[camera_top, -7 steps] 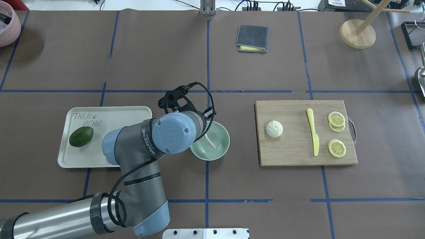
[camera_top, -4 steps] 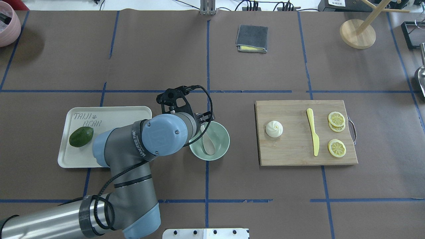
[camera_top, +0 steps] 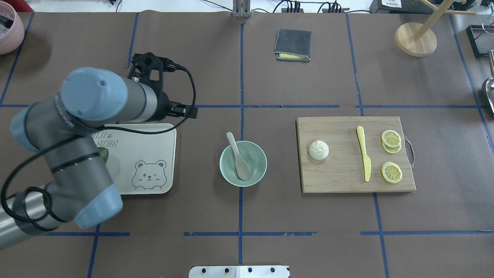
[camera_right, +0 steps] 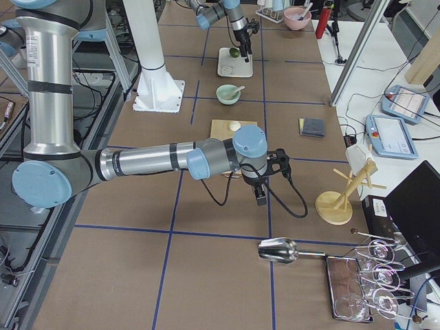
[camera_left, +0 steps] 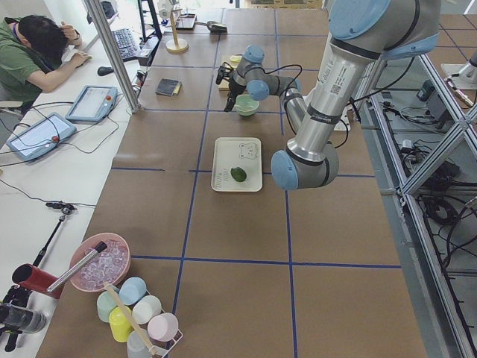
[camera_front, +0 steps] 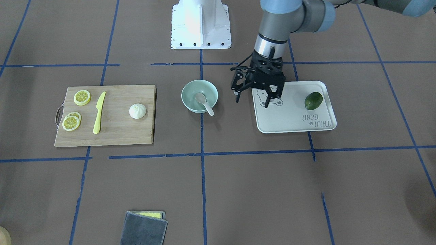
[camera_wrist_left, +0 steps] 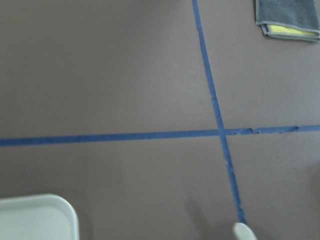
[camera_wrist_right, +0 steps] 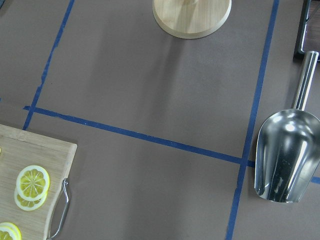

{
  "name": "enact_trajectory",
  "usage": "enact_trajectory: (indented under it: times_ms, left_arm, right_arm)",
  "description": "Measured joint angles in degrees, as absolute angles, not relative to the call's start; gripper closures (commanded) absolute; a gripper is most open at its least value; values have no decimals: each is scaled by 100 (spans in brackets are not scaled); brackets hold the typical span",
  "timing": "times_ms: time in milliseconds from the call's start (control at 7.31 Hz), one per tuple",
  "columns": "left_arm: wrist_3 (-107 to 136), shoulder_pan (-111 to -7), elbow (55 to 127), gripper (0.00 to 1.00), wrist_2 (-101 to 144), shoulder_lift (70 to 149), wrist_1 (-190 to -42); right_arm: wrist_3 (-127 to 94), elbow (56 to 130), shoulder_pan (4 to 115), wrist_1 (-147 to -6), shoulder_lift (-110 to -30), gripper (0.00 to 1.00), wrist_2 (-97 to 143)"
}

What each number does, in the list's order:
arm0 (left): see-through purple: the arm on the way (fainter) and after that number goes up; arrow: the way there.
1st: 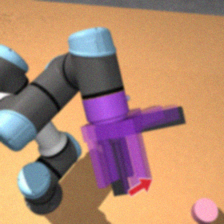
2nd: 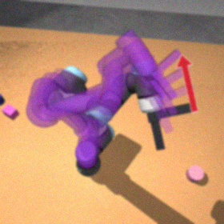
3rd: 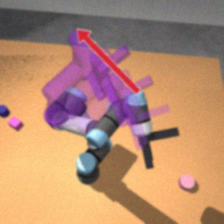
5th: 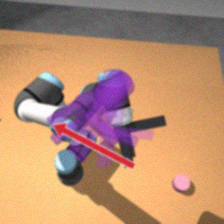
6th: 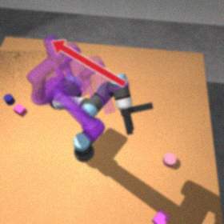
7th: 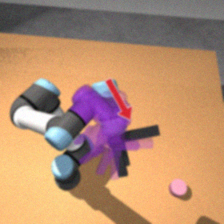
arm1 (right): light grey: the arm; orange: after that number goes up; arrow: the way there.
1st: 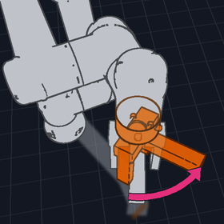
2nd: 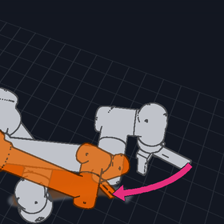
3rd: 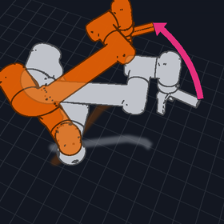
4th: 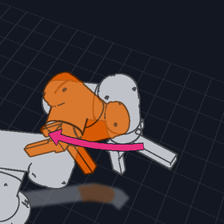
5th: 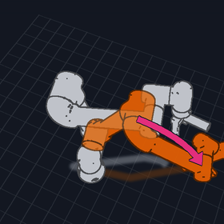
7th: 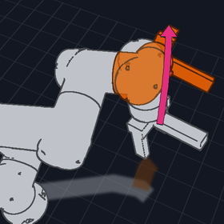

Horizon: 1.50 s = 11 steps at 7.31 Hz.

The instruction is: Put spoon and bun in bowl

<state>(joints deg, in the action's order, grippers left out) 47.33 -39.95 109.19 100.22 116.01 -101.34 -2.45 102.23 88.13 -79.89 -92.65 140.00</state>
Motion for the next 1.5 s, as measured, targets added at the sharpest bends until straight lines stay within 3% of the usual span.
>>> enact_trajectory:
  times_ms: [274, 684, 1094, 1504]
  left_arm:
    - [2272, -5460, 10921, 0, 11046, 10938, -10131]
    - [670, -7347, 10438, 0, 12752, 9634, -10054]
    - [-495, -8516, 10058, 0, 12990, 8908, -9189]
    - [-935, -8829, 10185, 0, 12993, 8887, -7905]
  right_arm:
    - [-336, 10422, 8679, -7867, -9224, 0, 14035]
    - [-1230, 10978, 8079, -7667, -9180, 0, 13966]
    - [-2429, 11263, 6953, -7658, -8709, 0, 13372]
    - [-3991, 11305, 5306, -7683, -8089, 0, 12080]
